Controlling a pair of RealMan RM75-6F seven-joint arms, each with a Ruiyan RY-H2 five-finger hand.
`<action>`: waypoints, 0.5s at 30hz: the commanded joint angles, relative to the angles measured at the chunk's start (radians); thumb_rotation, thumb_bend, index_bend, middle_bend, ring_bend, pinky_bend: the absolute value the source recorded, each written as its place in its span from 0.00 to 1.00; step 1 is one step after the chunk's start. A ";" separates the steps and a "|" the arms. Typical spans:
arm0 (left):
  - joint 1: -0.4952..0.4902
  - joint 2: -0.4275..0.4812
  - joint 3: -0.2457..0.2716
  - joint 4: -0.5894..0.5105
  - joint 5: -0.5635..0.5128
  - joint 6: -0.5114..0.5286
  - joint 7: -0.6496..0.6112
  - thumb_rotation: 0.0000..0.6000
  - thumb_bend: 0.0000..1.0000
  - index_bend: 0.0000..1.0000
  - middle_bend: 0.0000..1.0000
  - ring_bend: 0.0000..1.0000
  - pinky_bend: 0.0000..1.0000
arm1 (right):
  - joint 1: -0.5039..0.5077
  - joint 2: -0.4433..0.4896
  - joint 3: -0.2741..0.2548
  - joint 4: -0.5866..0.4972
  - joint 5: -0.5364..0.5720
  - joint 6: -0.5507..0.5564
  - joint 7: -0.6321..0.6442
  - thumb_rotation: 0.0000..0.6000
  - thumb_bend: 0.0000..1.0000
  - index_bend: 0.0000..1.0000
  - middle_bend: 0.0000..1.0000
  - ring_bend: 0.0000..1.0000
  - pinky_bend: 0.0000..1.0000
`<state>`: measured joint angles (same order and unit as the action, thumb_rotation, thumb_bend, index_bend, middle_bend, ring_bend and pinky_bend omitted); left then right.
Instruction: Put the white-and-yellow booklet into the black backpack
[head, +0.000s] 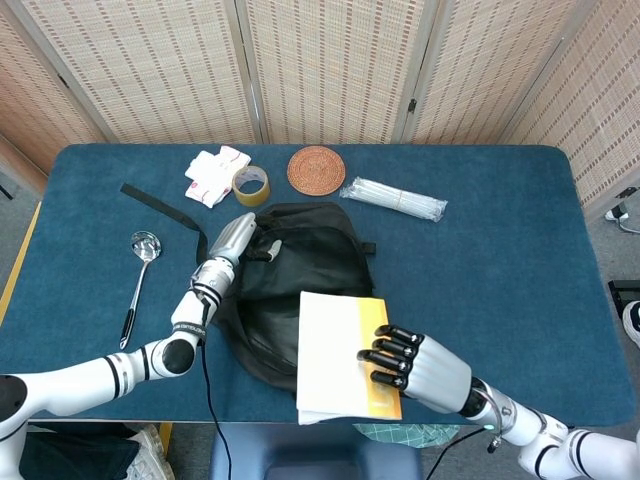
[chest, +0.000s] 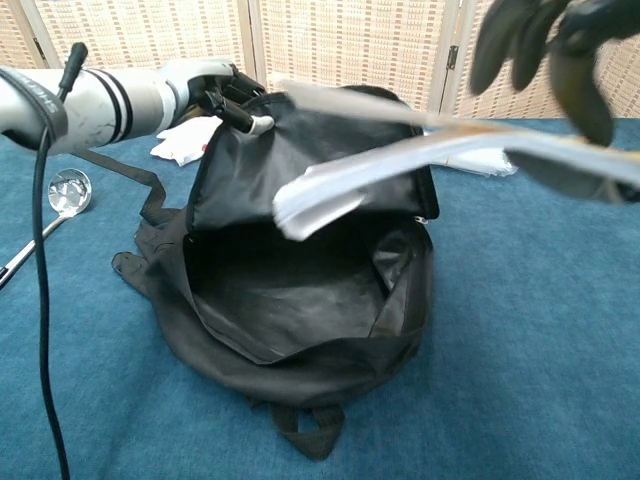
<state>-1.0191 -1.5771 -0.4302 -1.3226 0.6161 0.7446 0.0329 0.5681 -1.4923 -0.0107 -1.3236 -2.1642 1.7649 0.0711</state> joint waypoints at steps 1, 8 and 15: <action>-0.018 -0.003 -0.007 0.014 -0.032 -0.001 0.013 1.00 0.62 0.68 0.41 0.35 0.17 | 0.029 -0.037 -0.004 0.035 -0.007 -0.041 0.013 1.00 0.63 0.79 0.49 0.52 0.43; -0.025 0.001 -0.004 0.019 -0.058 -0.002 0.016 1.00 0.62 0.68 0.41 0.35 0.17 | 0.077 -0.128 -0.007 0.134 0.028 -0.123 0.070 1.00 0.63 0.79 0.49 0.52 0.43; -0.022 0.011 -0.003 0.017 -0.069 -0.008 0.006 1.00 0.62 0.68 0.41 0.34 0.16 | 0.124 -0.237 0.001 0.296 0.068 -0.181 0.106 1.00 0.64 0.79 0.49 0.52 0.43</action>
<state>-1.0417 -1.5664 -0.4333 -1.3049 0.5479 0.7371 0.0394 0.6711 -1.6888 -0.0141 -1.0795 -2.1156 1.6070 0.1605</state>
